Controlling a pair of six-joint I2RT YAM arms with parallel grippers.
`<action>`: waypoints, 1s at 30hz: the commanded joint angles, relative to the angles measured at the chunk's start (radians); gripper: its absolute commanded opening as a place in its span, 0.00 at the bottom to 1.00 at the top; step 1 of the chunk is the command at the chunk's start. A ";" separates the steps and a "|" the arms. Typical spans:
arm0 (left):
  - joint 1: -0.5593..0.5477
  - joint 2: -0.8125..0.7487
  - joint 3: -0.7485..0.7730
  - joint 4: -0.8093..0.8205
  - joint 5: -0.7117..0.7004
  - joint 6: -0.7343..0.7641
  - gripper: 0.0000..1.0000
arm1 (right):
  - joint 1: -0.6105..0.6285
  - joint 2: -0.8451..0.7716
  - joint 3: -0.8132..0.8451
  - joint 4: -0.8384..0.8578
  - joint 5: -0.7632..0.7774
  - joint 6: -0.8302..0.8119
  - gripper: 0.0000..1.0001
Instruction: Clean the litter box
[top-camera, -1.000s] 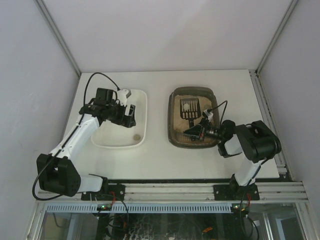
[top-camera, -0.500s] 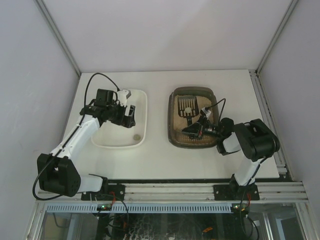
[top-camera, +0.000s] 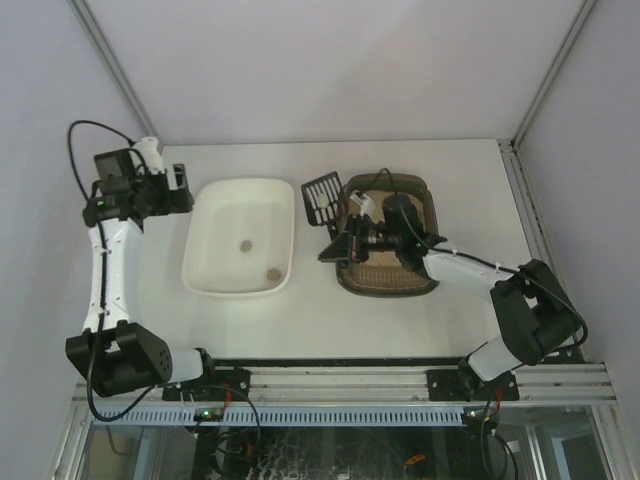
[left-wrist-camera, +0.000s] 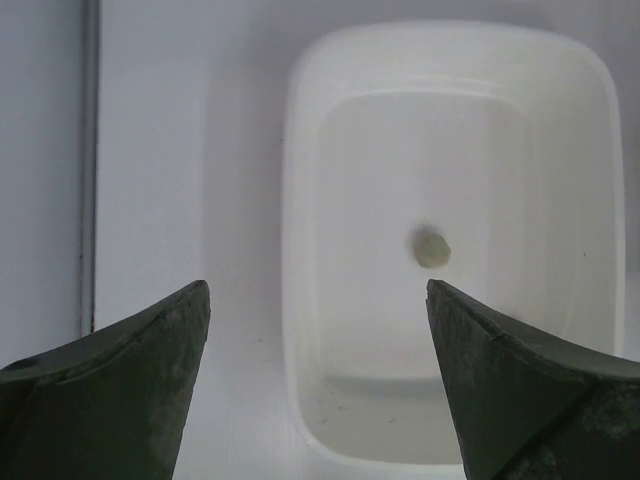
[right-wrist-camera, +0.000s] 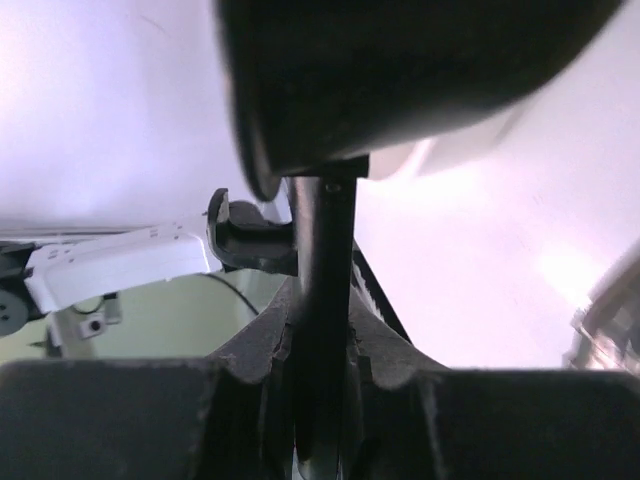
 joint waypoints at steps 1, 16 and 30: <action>0.118 0.026 0.083 -0.045 0.093 -0.069 0.92 | 0.122 0.006 0.305 -0.649 0.303 -0.347 0.00; 0.184 -0.037 -0.099 0.024 0.152 -0.122 0.89 | 0.555 0.479 1.071 -1.452 1.233 -0.622 0.00; 0.169 0.029 -0.023 0.034 0.178 -0.168 0.89 | 0.561 0.368 1.048 -1.421 1.376 -0.574 0.00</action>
